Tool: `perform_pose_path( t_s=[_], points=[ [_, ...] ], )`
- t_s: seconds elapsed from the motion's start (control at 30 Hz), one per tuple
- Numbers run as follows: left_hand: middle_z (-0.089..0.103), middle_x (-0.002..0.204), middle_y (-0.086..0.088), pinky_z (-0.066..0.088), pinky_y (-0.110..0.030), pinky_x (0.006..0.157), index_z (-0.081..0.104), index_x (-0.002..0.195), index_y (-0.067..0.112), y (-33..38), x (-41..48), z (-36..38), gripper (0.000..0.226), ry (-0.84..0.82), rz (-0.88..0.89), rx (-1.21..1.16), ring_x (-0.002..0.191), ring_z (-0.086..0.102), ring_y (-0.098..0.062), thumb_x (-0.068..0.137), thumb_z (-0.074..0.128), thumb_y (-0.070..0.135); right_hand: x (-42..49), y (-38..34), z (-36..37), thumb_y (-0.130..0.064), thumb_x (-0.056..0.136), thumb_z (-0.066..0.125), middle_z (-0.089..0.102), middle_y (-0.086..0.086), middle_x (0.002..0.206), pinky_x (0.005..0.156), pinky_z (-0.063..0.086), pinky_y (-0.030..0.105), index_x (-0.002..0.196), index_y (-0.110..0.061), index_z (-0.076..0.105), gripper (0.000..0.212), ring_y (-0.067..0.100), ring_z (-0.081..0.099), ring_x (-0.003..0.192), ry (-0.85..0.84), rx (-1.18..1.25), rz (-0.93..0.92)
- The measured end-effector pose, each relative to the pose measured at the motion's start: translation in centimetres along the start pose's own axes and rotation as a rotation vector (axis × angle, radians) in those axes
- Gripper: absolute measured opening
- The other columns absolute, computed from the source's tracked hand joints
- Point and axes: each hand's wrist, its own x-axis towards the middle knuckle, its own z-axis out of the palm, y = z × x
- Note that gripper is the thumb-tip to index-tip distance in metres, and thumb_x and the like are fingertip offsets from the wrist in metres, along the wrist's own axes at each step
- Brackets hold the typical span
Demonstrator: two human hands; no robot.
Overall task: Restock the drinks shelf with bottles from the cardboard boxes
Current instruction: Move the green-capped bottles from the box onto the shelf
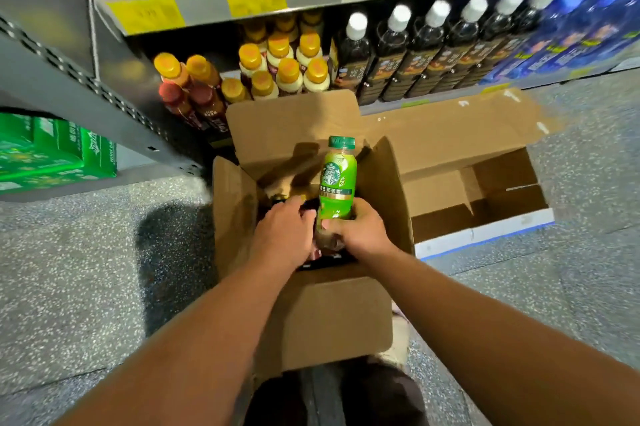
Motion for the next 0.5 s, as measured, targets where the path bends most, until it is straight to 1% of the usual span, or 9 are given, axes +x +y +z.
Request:
perform_pose_path(
  t_s=[0.07, 0.13, 0.2, 0.27, 0.3, 0.37, 0.4, 0.43, 0.5],
  points=[
    [0.05, 0.139, -0.005, 0.04, -0.034, 0.094, 0.04, 0.141, 0.026, 2.0, -1.5, -3.0, 0.042, 0.014, 0.027, -0.093, 0.122, 0.048, -0.027, 0.101, 0.036, 0.038, -2.2, -3.1, -1.0, -0.009, 0.071, 0.078, 0.068, 0.01, 0.106, 0.087, 0.054, 0.044, 0.109, -0.017, 0.059, 0.043, 0.027, 0.066, 0.098, -0.017, 0.074, -0.045],
    [0.051, 0.138, -0.004, 0.037, -0.025, 0.089, 0.037, 0.144, 0.028, 3.9, -3.1, -5.7, 0.044, 0.007, 0.055, -0.246, 0.121, 0.048, -0.023, 0.101, 0.039, 0.037, -4.5, -6.1, -2.2, -0.004, 0.075, 0.075, 0.068, 0.011, 0.107, 0.087, 0.054, 0.04, 0.107, -0.017, 0.058, 0.039, 0.026, 0.065, 0.097, -0.036, 0.133, -0.09],
    [0.05, 0.139, -0.004, 0.035, -0.022, 0.089, 0.034, 0.146, 0.032, 5.8, -4.9, -8.3, 0.046, 0.004, 0.092, -0.358, 0.122, 0.048, -0.022, 0.1, 0.041, 0.036, -6.6, -9.4, -3.5, -0.003, 0.073, 0.075, 0.068, 0.012, 0.108, 0.09, 0.053, 0.042, 0.104, -0.018, 0.06, 0.038, 0.027, 0.066, 0.097, -0.05, 0.156, -0.158],
    [0.046, 0.143, -0.004, 0.038, -0.029, 0.1, 0.033, 0.146, 0.035, 7.8, -6.7, -10.7, 0.047, 0.014, 0.124, -0.419, 0.127, 0.046, -0.024, 0.1, 0.042, 0.039, -9.3, -12.9, -4.9, 0.006, 0.076, 0.071, 0.067, 0.013, 0.108, 0.087, 0.054, 0.04, 0.104, -0.019, 0.06, 0.038, 0.027, 0.065, 0.092, -0.081, 0.191, -0.217],
    [0.045, 0.144, -0.005, 0.038, -0.032, 0.103, 0.033, 0.145, 0.035, 8.8, -7.6, -12.0, 0.047, 0.023, 0.152, -0.44, 0.128, 0.045, -0.025, 0.099, 0.042, 0.038, -10.6, -14.6, -5.5, 0.009, 0.078, 0.068, 0.066, 0.013, 0.108, 0.085, 0.053, 0.042, 0.107, -0.017, 0.059, 0.04, 0.028, 0.064, 0.089, -0.092, 0.2, -0.247],
    [0.049, 0.141, -0.006, 0.039, -0.033, 0.101, 0.035, 0.145, 0.033, 10.9, -9.4, -14.4, 0.048, 0.042, 0.22, -0.455, 0.124, 0.05, -0.024, 0.098, 0.045, 0.039, -13.3, -17.7, -6.8, 0.008, 0.079, 0.067, 0.064, 0.009, 0.101, 0.081, 0.051, 0.053, 0.112, -0.013, 0.057, 0.04, 0.029, 0.059, 0.082, -0.096, 0.186, -0.314],
    [0.05, 0.14, -0.007, 0.041, -0.034, 0.101, 0.036, 0.144, 0.034, 11.8, -10.3, -15.5, 0.052, 0.056, 0.25, -0.466, 0.12, 0.052, -0.023, 0.095, 0.047, 0.044, -14.5, -19.1, -7.3, 0.007, 0.08, 0.068, 0.063, 0.007, 0.098, 0.078, 0.052, 0.052, 0.111, -0.011, 0.057, 0.038, 0.028, 0.058, 0.078, -0.096, 0.186, -0.347],
    [0.049, 0.141, -0.007, 0.042, -0.036, 0.101, 0.036, 0.144, 0.034, 12.7, -11.0, -16.8, 0.055, 0.061, 0.281, -0.459, 0.12, 0.052, -0.024, 0.092, 0.047, 0.047, -15.7, -20.4, -7.9, 0.008, 0.079, 0.068, 0.063, 0.007, 0.097, 0.076, 0.053, 0.046, 0.108, -0.012, 0.057, 0.036, 0.025, 0.06, 0.077, -0.096, 0.197, -0.383],
    [0.047, 0.141, -0.002, 0.038, -0.029, 0.1, 0.033, 0.146, 0.029, 14.3, -12.4, -19.1, 0.051, 0.064, 0.359, -0.404, 0.123, 0.05, -0.022, 0.096, 0.046, 0.035, -17.9, -22.9, -8.9, 0.011, 0.079, 0.067, 0.065, 0.008, 0.099, 0.075, 0.054, 0.03, 0.1, -0.016, 0.059, 0.035, 0.019, 0.063, 0.082, -0.102, 0.212, -0.436]
  ],
)
